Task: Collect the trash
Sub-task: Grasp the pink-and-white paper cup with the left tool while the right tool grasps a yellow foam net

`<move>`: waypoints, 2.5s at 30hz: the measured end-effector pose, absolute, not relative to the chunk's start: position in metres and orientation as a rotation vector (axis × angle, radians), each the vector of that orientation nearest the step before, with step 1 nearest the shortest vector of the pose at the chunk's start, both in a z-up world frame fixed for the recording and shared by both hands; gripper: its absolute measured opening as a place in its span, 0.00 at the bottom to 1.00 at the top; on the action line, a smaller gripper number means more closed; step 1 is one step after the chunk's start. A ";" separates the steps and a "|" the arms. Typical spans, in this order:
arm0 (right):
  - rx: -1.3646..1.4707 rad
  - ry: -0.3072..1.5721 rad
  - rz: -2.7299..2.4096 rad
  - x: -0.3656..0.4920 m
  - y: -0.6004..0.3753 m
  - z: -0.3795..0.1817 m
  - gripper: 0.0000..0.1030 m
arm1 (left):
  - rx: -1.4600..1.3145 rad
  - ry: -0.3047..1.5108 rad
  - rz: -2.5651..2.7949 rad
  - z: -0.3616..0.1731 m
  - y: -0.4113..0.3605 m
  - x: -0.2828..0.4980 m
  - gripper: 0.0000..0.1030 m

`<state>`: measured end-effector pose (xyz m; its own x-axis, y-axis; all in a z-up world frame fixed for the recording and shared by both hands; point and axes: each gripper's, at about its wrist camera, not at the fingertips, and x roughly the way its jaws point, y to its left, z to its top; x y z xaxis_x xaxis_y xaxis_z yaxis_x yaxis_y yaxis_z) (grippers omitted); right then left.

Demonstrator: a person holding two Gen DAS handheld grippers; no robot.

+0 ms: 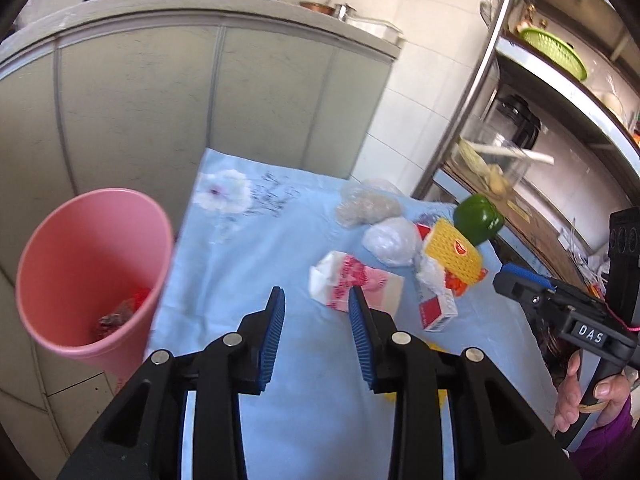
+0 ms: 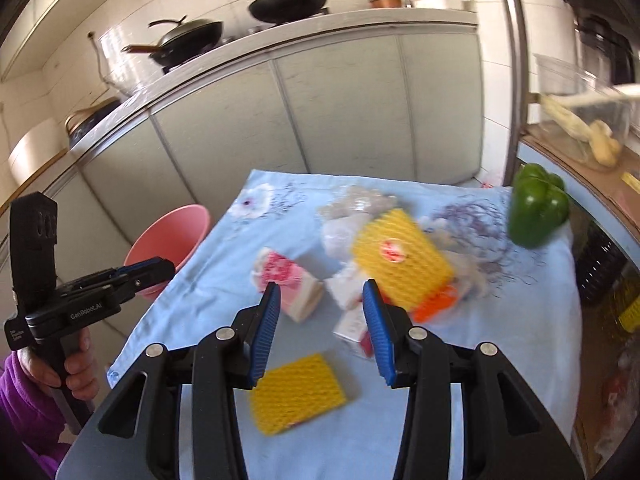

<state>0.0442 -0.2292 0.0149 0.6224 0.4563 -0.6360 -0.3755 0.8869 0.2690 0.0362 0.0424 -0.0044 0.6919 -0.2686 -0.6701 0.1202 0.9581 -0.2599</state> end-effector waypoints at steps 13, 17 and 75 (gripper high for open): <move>0.165 0.770 0.421 0.059 -0.280 0.010 0.42 | -0.105 0.893 -0.236 -0.044 0.000 0.098 0.31; 0.162 0.780 0.431 0.066 -0.282 0.014 0.47 | -0.096 0.920 -0.235 -0.050 -0.003 0.110 0.31; 0.097 0.831 0.457 0.076 -0.242 0.017 0.11 | 0.026 1.047 -0.610 -0.055 0.019 0.111 0.36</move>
